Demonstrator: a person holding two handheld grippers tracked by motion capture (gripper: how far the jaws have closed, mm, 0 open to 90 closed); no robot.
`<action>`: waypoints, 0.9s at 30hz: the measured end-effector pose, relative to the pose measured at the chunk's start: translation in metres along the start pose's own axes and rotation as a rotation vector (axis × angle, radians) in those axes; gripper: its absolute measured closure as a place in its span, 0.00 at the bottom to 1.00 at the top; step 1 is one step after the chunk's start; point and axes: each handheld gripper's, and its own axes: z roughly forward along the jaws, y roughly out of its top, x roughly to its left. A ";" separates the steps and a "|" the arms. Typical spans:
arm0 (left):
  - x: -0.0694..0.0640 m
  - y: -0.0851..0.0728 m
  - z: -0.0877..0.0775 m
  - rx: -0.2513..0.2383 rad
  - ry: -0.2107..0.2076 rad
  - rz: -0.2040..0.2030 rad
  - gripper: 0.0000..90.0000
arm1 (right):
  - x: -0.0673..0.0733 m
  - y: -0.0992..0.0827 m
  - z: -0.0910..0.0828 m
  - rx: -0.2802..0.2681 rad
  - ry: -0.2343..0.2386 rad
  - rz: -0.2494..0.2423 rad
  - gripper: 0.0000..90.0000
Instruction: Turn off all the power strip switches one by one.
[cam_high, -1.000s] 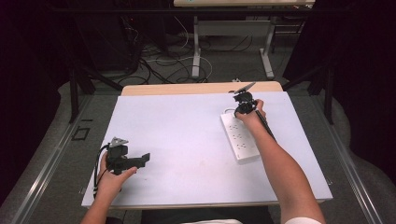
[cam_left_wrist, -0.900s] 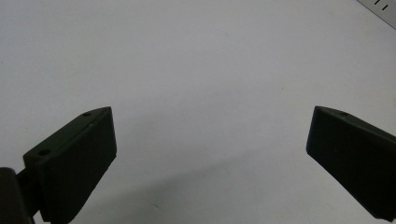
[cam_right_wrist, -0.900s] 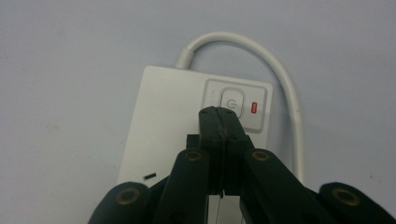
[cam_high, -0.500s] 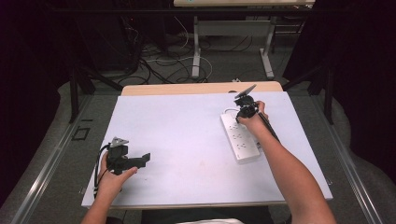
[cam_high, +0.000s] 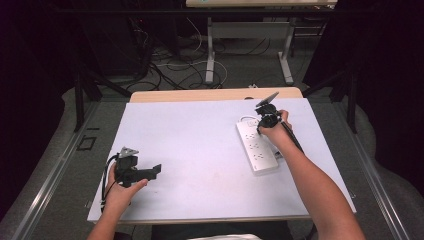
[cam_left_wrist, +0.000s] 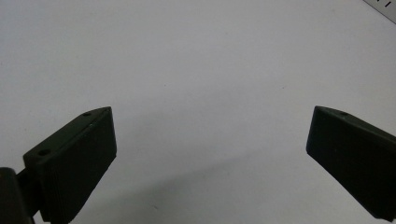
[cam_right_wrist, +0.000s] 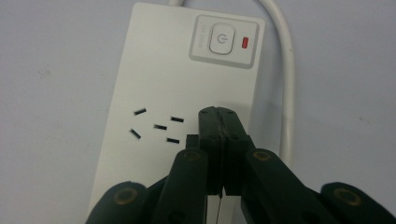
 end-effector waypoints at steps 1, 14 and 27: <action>0.000 0.000 0.001 -0.008 0.003 -0.002 0.02 | 0.000 0.000 -0.001 0.030 -0.018 0.002 1.00; -0.001 0.000 0.001 -0.007 0.004 0.004 0.02 | -0.006 -0.004 -0.002 0.037 -0.014 0.012 0.99; 0.000 0.000 0.001 -0.007 0.007 0.005 0.02 | -0.008 -0.007 -0.002 0.021 0.003 0.023 1.00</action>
